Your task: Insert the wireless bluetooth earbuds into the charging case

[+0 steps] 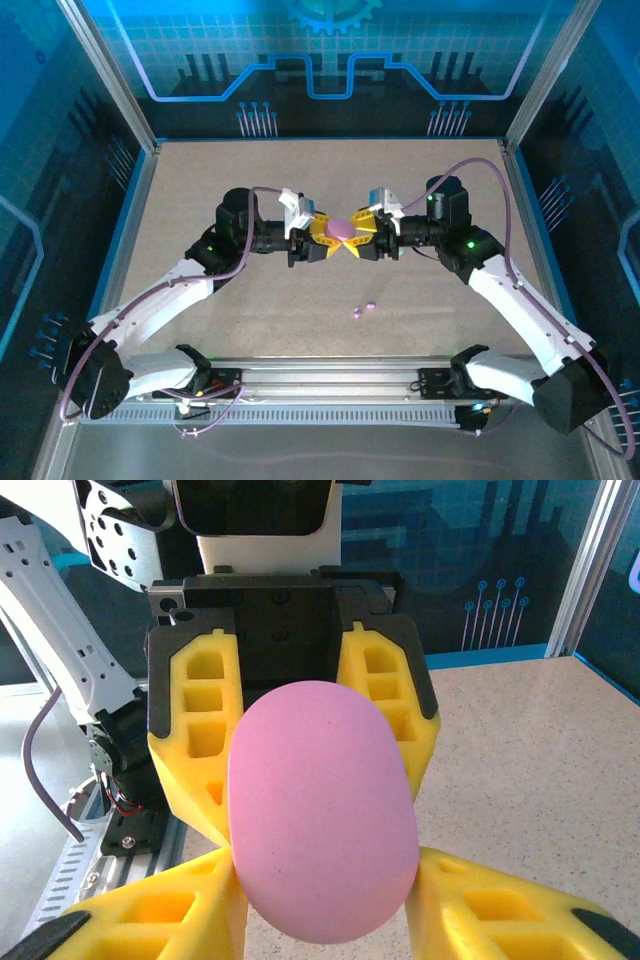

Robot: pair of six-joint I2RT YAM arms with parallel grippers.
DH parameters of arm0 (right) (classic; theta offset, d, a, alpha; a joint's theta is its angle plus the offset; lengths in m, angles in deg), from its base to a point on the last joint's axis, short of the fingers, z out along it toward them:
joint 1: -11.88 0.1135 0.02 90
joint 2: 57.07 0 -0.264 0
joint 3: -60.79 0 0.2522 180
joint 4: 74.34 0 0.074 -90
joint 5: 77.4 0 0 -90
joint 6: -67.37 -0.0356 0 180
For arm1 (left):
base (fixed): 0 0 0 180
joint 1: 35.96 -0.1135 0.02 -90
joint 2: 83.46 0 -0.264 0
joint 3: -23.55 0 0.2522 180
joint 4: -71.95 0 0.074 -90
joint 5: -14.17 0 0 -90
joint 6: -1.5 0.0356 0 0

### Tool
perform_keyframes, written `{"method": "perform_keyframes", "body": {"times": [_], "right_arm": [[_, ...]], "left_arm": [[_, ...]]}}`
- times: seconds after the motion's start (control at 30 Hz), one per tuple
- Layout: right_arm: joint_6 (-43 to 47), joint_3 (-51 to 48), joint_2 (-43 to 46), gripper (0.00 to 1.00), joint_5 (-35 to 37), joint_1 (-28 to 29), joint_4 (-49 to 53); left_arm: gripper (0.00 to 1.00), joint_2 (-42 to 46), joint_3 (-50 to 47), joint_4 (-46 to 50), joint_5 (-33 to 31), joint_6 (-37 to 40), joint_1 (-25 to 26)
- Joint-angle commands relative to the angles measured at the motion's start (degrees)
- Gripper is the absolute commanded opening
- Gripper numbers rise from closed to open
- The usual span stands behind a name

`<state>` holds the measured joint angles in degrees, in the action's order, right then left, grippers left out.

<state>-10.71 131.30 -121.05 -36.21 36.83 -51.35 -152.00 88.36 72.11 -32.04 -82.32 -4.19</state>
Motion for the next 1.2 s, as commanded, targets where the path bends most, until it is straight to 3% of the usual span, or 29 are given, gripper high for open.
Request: {"method": "perform_keyframes", "body": {"times": [0.0, 0.73, 1.03, 1.17], "right_arm": [[-2.08, 2.72, -0.14, 0.44, 1.24, -0.95, 0.81], [-7.58, 3.81, -1.14, 0.54, 3.65, -2.63, -0.91], [-6.43, 3.53, -1.03, 0.48, 4.37, -2.19, -3.19], [-5.91, 4.28, -1.33, 0.39, 3.09, -1.80, -2.94]], "left_arm": [[0.29, -0.29, 1.86, 1.32, 1.81, 1.62, 0.39], [0.30, -0.71, 1.45, 1.49, 2.76, 1.93, 0.71], [0.30, -1.16, 1.42, 0.77, 3.46, 1.22, 0.89], [0.31, -1.53, 1.34, 0.44, 3.58, 0.80, 1.05]]}}
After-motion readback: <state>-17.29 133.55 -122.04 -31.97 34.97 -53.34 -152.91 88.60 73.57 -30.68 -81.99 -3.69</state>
